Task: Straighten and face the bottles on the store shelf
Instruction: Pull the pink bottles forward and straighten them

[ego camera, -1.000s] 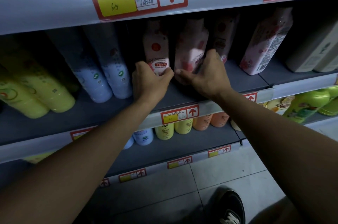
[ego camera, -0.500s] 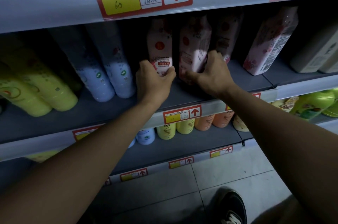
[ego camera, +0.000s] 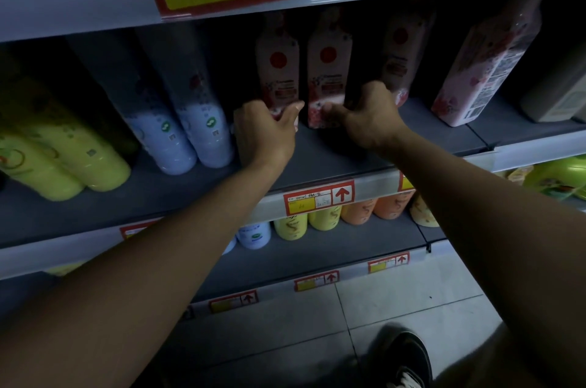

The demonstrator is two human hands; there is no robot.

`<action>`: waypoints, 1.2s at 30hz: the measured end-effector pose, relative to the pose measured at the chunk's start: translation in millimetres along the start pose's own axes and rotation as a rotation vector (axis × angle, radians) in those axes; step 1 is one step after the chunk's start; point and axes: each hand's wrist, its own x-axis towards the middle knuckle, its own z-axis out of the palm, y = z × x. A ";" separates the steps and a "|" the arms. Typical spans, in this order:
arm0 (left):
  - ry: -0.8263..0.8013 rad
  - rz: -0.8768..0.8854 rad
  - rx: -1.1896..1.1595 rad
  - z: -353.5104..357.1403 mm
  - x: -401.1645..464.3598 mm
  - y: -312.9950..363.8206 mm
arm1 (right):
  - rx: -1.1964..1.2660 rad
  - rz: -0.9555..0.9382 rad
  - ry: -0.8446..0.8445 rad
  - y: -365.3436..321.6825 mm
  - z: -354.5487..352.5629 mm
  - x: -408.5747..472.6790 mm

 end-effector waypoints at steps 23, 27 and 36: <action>0.001 -0.126 -0.005 10.1 14.3 3.7 | -0.067 0.008 0.077 -6.4 26.2 15.1; -0.032 -0.097 0.003 4.1 10.1 4.3 | -0.129 -0.021 0.040 -6.9 20.4 13.4; -0.025 -0.080 0.090 -9.5 -9.1 2.2 | -0.267 -0.086 0.004 0.3 -2.1 -2.6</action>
